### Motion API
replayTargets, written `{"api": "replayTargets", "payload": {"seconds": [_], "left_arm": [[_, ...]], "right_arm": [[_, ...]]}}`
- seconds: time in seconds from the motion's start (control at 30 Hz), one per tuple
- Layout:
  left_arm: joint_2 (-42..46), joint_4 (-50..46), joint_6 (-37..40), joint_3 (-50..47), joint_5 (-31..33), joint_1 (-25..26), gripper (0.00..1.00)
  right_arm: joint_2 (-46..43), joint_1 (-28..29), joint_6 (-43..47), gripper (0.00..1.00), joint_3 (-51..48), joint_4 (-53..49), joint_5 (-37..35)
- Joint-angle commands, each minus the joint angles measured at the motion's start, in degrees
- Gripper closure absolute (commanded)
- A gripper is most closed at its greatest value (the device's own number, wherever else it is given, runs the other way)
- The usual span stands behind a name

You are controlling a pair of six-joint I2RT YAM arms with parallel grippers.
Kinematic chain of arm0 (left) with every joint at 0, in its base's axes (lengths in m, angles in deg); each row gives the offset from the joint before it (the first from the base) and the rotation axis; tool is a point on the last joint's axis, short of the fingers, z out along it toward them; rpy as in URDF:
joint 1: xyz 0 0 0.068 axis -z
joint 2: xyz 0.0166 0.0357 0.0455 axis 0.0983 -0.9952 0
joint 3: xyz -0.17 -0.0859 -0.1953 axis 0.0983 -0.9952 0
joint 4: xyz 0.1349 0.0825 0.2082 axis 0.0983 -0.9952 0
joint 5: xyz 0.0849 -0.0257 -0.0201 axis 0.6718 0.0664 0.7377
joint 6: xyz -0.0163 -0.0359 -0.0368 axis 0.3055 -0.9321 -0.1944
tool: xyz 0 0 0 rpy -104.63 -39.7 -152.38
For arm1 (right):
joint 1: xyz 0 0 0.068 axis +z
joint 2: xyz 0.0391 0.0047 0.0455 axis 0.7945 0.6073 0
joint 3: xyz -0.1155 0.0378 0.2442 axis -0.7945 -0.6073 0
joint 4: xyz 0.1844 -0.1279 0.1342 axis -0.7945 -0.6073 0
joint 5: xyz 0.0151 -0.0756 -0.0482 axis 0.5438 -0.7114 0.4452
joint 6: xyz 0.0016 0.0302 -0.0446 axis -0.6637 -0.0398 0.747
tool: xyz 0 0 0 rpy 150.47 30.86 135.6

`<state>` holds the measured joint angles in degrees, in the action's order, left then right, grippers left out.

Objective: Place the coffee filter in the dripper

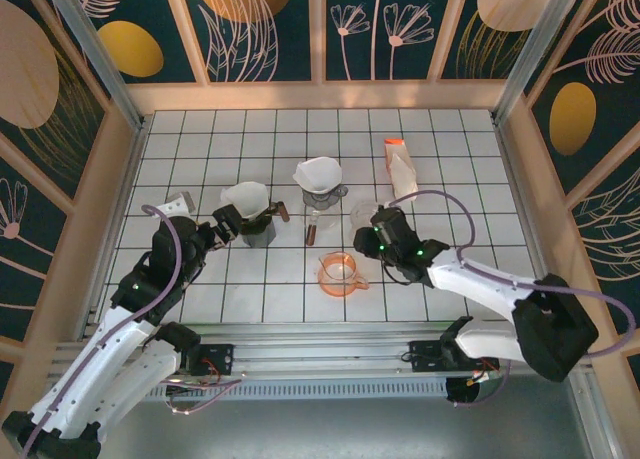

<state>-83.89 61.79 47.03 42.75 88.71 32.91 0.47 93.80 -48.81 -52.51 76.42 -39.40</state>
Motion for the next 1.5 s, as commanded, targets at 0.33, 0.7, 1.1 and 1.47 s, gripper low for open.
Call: {"api": "replayTargets", "payload": {"seconds": [0.33,0.7,1.1,1.47], "left_arm": [[-1.64,2.64,-1.4,-1.13,-0.1,-0.37,0.01],[-2.23,2.77,-1.5,-1.51,-0.22,-0.42,0.01],[-1.73,2.75,-1.54,-2.11,0.15,-0.4,0.01],[-2.12,3.65,-1.5,-2.81,-0.34,-0.46,0.01]], "right_arm": [[-5.4,-8.36,12.52,0.46,1.69,-10.93,-0.18],[-10.47,-19.79,10.78,0.35,-7.47,8.02,13.29],[-4.97,-16.24,10.1,0.46,-8.61,12.75,17.78],[-7.48,-10.16,9.57,0.41,-8.76,5.07,6.05]]}}
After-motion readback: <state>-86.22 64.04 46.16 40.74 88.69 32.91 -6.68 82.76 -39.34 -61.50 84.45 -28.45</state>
